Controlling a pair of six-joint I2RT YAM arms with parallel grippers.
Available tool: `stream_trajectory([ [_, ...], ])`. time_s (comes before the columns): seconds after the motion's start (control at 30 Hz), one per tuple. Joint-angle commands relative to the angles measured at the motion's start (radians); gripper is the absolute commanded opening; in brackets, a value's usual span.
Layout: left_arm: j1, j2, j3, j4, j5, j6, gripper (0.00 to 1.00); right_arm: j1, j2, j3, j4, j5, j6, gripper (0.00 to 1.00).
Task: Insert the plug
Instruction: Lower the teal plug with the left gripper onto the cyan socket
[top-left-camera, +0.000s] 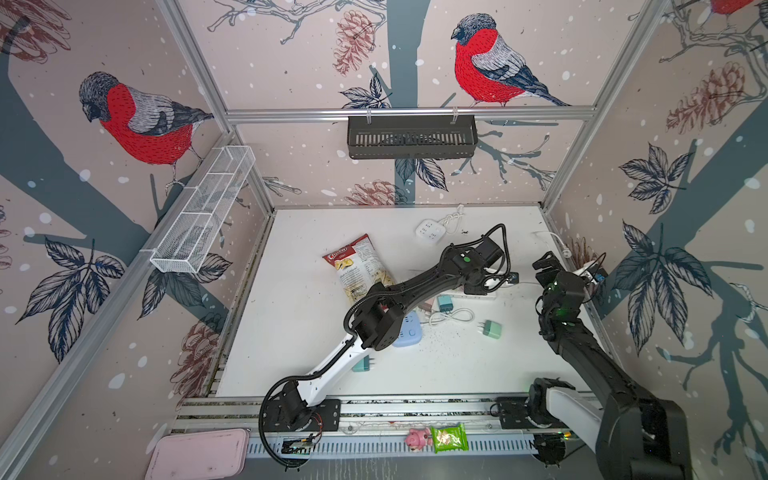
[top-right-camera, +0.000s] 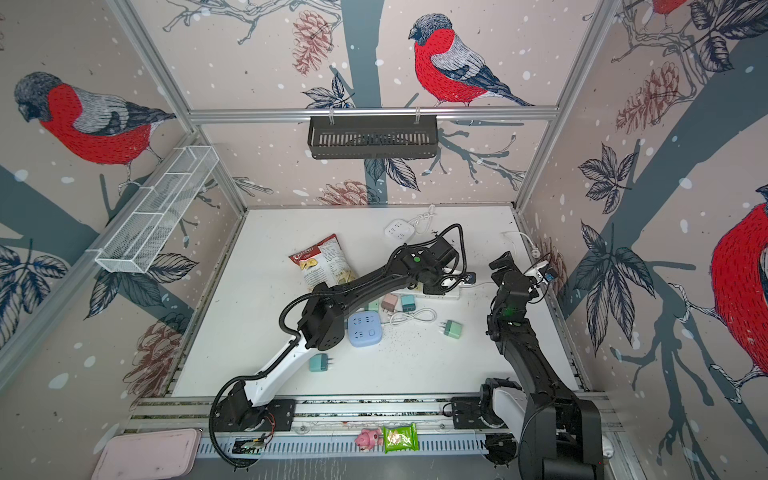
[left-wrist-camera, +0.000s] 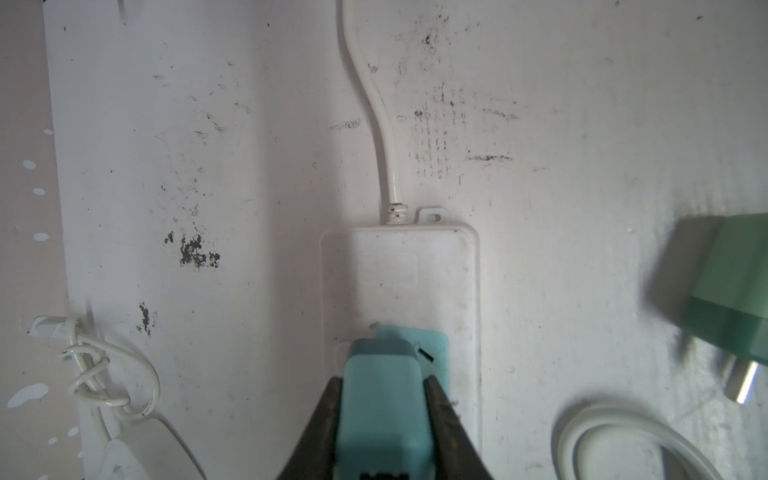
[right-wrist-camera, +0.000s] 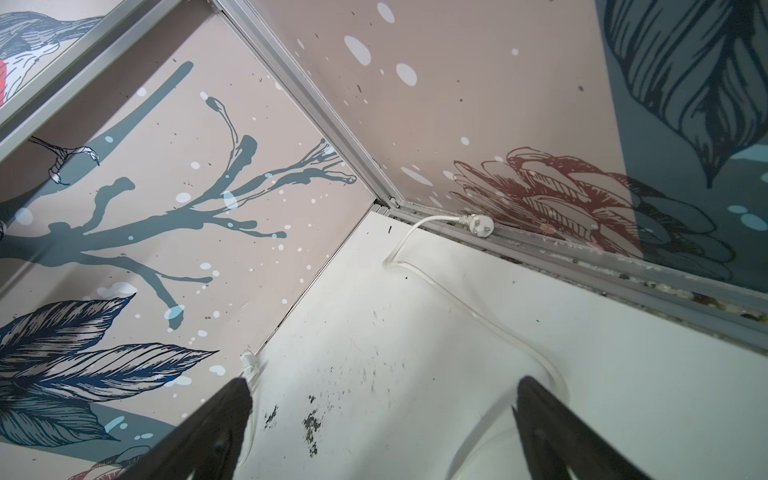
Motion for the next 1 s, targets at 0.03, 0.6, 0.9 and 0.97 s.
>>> stream_trajectory([
  [0.03,-0.004,-0.002,0.005,-0.073,0.004,-0.011,0.00,-0.002,0.000,-0.002,0.009,-0.004,0.004,1.00],
  [0.6,-0.004,0.002,0.005,-0.110,0.061,-0.022,0.00,-0.006,-0.003,-0.003,0.009,-0.014,0.008,1.00],
  [0.9,0.018,0.008,0.046,-0.226,0.056,-0.088,0.00,-0.007,-0.005,-0.005,0.011,-0.016,0.011,1.00],
  [0.97,0.017,-0.008,0.038,-0.256,0.070,-0.093,0.00,-0.008,-0.002,-0.004,0.012,-0.021,0.011,1.00],
])
